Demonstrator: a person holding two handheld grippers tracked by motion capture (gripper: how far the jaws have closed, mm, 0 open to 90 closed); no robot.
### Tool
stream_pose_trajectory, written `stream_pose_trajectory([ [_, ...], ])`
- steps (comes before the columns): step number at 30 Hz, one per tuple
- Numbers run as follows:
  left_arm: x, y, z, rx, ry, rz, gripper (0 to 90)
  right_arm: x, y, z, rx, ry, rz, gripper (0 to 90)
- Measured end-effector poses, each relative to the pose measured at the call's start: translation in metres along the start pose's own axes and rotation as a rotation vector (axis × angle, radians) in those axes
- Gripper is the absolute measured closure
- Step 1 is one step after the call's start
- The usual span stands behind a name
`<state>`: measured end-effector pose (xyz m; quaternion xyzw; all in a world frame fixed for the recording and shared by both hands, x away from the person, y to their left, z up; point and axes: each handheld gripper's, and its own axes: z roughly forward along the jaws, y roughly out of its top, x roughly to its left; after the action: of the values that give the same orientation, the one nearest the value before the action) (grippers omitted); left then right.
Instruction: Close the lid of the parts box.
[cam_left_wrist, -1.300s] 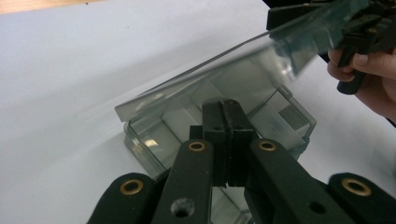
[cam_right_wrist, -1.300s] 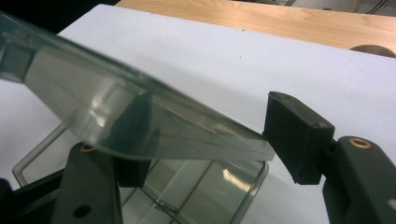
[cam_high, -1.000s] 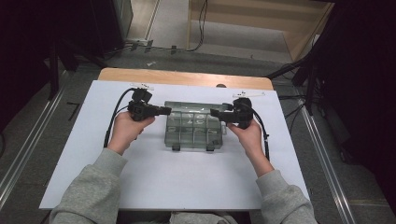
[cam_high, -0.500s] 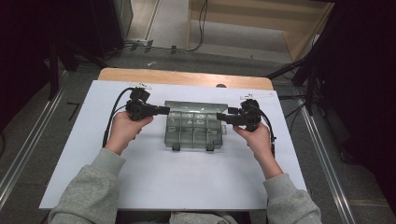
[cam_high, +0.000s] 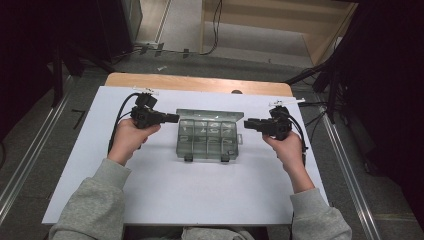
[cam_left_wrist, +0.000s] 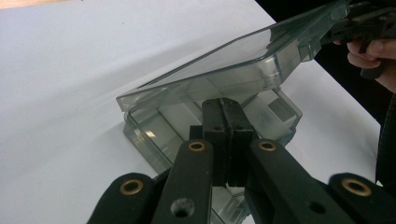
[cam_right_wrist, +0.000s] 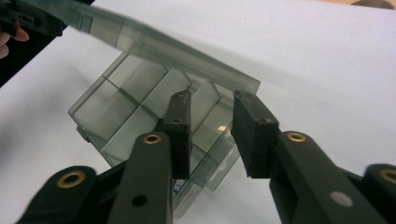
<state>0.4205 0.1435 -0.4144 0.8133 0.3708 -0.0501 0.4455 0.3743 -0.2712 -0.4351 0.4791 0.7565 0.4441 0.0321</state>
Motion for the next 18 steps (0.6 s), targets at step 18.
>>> stream_pose_trajectory([
  [18,0.001,-0.007,-0.012,0.025,-0.018,0.002,89.9,0.0,0.017,-0.003,0.026,0.024,0.028,87.8],
])
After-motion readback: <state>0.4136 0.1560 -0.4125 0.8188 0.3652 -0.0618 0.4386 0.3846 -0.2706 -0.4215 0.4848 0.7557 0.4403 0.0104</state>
